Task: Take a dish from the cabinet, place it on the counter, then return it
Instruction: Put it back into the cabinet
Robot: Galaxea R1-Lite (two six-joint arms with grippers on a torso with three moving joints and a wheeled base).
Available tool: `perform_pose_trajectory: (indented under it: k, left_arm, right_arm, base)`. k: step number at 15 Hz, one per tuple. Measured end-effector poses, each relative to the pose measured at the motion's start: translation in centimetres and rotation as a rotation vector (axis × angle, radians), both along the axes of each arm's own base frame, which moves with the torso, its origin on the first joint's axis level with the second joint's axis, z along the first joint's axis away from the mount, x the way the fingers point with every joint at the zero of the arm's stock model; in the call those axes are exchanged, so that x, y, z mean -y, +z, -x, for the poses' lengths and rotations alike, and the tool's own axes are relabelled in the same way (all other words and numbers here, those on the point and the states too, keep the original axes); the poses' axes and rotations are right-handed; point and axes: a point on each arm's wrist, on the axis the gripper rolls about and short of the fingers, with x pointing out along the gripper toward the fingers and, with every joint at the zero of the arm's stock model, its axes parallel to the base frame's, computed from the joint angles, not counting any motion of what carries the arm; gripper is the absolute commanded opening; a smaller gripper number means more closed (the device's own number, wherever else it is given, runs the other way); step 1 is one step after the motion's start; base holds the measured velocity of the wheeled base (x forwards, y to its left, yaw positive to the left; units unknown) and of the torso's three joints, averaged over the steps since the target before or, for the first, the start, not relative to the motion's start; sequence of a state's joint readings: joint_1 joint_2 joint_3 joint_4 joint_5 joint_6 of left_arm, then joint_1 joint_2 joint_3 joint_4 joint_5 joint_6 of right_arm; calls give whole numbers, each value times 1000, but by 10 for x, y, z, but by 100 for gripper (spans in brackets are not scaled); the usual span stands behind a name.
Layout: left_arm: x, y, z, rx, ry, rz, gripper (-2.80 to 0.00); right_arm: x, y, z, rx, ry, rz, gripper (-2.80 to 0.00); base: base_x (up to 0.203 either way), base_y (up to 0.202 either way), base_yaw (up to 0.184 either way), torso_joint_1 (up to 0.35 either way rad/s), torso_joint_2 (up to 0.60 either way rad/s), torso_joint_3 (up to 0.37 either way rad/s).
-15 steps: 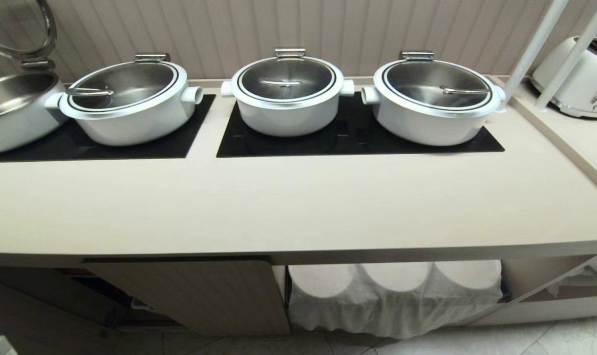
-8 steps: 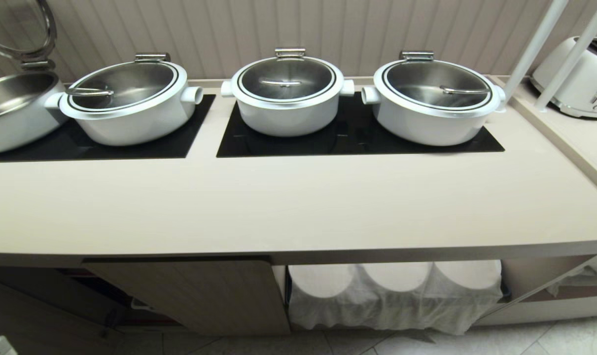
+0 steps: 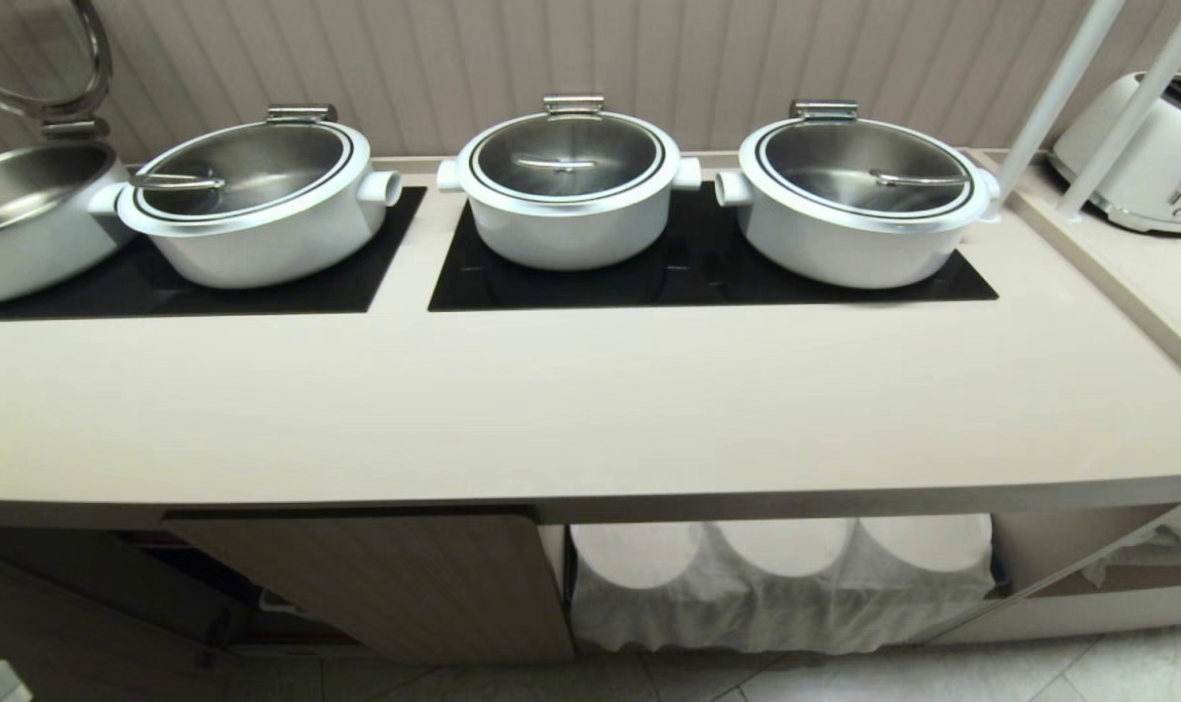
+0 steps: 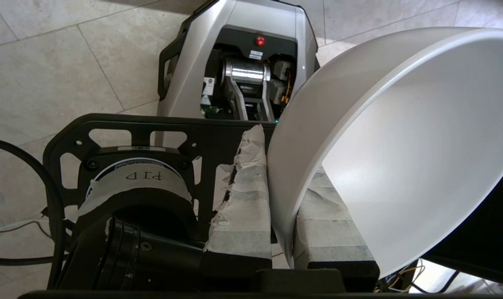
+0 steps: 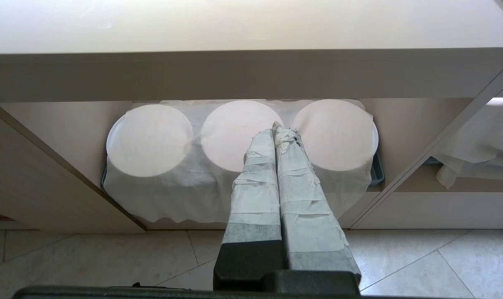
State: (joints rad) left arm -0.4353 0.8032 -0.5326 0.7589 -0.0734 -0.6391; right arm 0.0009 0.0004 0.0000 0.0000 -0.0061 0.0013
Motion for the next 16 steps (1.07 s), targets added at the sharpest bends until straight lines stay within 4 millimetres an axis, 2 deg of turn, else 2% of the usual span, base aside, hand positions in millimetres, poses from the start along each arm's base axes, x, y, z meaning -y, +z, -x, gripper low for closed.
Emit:
perform_pose_trajectory:
  k: [14, 16]
  left_arm:
    - [-2, -1, 4, 8, -1, 7, -280]
    - [-2, -1, 4, 11, 0, 9, -280]
  right_arm:
    - [0, 0, 0, 0, 0, -1, -280]
    - [0, 0, 0, 0, 0, -2, -280]
  base:
    - [0, 0, 0, 0, 0, 0]
    - [-1, 126, 1, 0, 2, 2]
